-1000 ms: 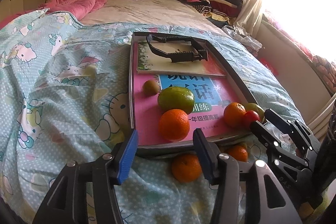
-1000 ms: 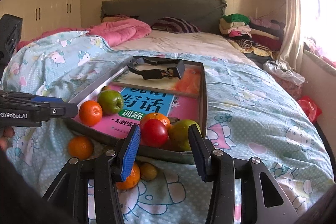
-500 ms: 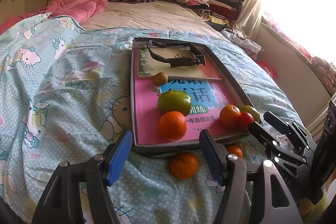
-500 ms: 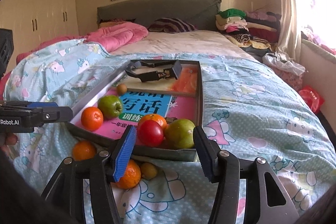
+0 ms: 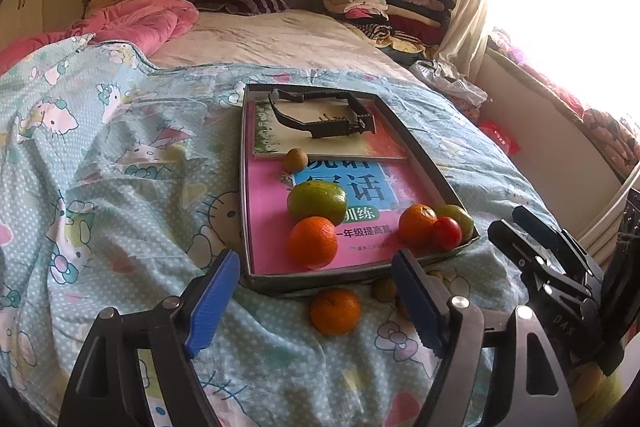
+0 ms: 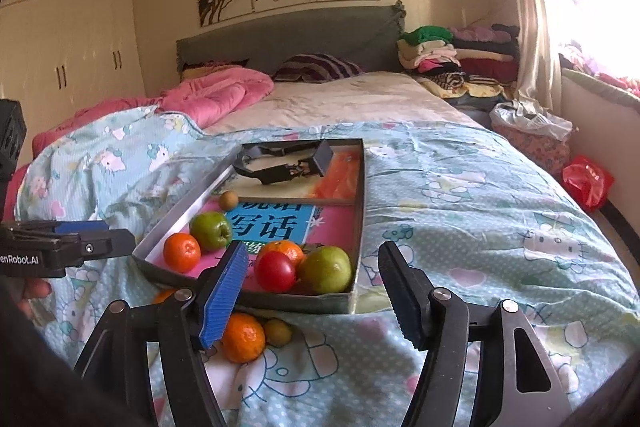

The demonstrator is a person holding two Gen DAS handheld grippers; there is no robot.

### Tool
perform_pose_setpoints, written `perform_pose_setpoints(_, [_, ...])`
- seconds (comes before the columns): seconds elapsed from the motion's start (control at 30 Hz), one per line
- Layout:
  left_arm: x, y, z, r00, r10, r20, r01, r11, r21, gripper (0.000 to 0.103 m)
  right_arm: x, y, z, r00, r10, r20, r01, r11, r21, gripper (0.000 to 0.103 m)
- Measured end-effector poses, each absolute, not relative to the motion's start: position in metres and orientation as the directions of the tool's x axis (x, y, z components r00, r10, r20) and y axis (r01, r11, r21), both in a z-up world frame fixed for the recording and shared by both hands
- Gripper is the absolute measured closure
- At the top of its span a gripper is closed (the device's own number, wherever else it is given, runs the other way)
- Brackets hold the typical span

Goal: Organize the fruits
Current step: 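Withdraw both open tools from the tray toward the mandarins on the quilt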

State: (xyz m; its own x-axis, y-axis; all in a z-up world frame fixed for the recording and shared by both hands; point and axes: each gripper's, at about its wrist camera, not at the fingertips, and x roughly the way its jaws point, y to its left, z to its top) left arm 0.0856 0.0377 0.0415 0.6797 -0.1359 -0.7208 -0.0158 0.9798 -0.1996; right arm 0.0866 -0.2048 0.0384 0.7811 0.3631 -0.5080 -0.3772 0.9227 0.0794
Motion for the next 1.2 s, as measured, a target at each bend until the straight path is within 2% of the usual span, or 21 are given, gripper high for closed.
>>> perform_pose_setpoints(0.73, [0.071,0.026,0.035,0.654,-0.144,-0.743,0.032,0.986,-0.163,0.024,0.063,-0.182,0.021,0.666,0.442,-0.601,-0.483,0.869,0.103,0.033])
perform_pose_setpoints(0.83, [0.07,0.025,0.034,0.651,-0.145,-0.745,0.035,0.986,-0.162,0.022,0.061,-0.178,0.017,0.653,0.446,-0.612,-0.492,0.865,0.105,0.028])
perform_pose_setpoints(1.2, [0.07,0.025,0.019,0.617,-0.166,-0.769,0.04,0.983,-0.18,0.022,0.061,-0.165,-0.005,0.596,0.43,-0.679,-0.512,0.854,0.092,0.028])
